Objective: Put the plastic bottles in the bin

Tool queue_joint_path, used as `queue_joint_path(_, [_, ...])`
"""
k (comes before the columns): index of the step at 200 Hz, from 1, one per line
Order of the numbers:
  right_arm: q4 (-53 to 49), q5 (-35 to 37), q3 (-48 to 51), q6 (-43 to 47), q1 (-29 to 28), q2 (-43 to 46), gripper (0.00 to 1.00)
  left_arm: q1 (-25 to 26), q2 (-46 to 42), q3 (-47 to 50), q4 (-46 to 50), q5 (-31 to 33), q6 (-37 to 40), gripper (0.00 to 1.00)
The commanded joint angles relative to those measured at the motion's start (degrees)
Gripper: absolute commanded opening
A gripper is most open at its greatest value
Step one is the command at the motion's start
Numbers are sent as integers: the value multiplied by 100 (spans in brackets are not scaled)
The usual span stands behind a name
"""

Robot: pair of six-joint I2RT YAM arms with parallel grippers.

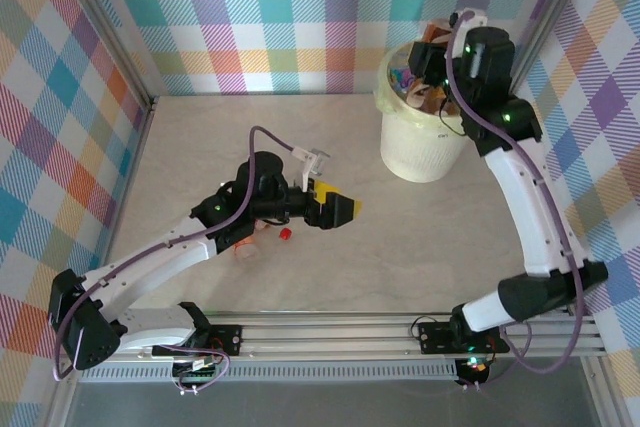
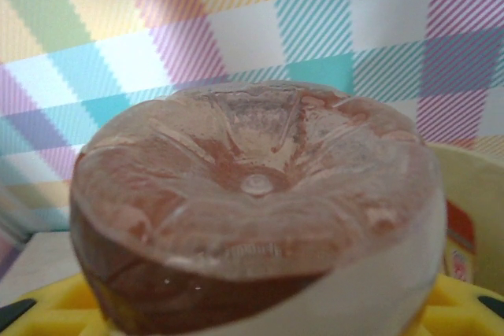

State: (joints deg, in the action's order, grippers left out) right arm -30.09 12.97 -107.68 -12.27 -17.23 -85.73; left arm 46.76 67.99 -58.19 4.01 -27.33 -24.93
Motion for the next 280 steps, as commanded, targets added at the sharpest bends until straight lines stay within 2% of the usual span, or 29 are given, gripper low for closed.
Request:
queue_joint_path(1, [-372,561,-503,450,94,-438,52,82,-340,34,352,216,292,100])
queue_joint_path(45, [-1289,473,-1853,625,463,-1610,52,82,-809,-65,1598,1210,782,100])
queue_joint_path(79, [-2103,456,-2849,617,613,-2474,52,81,-1282,-28,2088,1708,874,100])
queue_joint_path(107, [-2468,290,-3224,586,708,-2883,53,82,-1696,178,2298,2133,916,100])
queue_joint_path(145, [-2670,89,-3487,535,776,-3163,56,79,-1824,221,2534,2449,945,100])
queue_joint_path(176, [-2722,82,-3508,497,792,-3204,66,83,-1832,281,2586,2566,864,100])
queue_joint_path(237, [-2775,100,-3793,554,792,-3078,81,85,-1894,197,2922,3061,719,100])
queue_joint_path(280, [-2826,-127,-3601,559,779,-2709,85,-7,-1708,48,3064,3220,579,100])
